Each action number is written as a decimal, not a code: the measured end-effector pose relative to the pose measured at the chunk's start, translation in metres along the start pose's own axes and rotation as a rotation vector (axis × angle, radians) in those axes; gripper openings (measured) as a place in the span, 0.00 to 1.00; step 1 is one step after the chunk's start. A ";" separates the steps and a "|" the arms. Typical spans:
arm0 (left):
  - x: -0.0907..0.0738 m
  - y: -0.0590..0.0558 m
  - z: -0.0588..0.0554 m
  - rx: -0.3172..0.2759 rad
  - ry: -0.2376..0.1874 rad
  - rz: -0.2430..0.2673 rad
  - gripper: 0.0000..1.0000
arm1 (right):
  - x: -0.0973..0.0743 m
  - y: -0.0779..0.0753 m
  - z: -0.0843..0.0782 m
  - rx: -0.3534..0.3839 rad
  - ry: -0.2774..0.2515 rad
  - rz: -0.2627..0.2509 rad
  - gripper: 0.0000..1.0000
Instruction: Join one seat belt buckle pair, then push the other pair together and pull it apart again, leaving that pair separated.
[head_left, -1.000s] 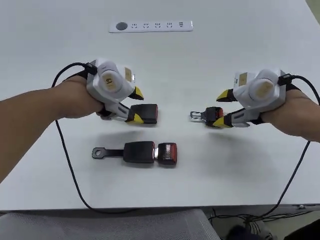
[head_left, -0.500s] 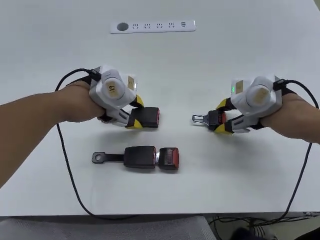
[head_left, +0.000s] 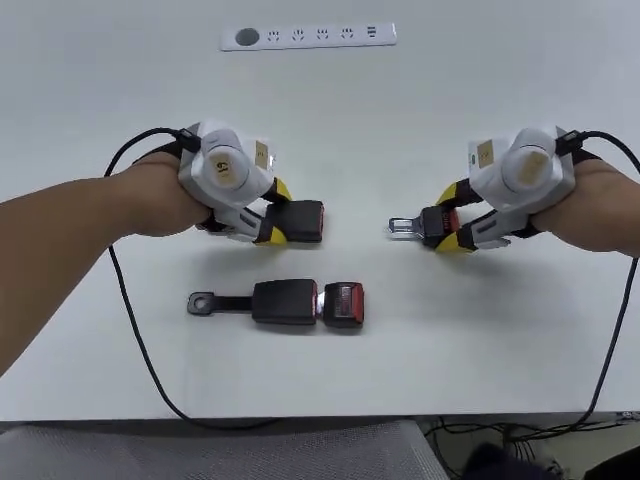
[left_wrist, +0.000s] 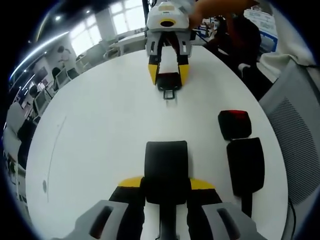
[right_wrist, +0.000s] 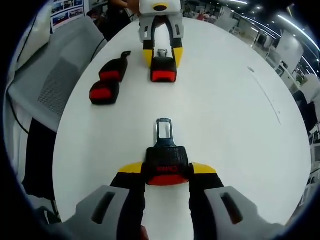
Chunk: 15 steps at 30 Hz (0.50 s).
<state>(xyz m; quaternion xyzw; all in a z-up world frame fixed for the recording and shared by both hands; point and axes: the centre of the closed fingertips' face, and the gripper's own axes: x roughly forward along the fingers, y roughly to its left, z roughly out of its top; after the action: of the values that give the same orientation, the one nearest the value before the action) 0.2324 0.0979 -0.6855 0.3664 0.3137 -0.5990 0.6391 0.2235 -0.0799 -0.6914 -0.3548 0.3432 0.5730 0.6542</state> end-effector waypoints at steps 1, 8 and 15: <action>0.000 0.000 0.000 -0.003 -0.004 0.001 0.32 | 0.000 0.000 0.000 -0.002 0.002 -0.001 0.32; 0.000 0.000 0.001 -0.005 0.003 -0.001 0.32 | 0.001 -0.003 0.001 -0.002 0.007 -0.016 0.32; 0.001 0.000 0.001 -0.017 0.004 0.002 0.32 | 0.014 -0.001 0.025 -0.007 -0.005 -0.028 0.32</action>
<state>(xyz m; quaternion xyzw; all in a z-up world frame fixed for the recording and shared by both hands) 0.2327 0.0965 -0.6856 0.3625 0.3196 -0.5950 0.6422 0.2275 -0.0517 -0.6909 -0.3604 0.3346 0.5657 0.6619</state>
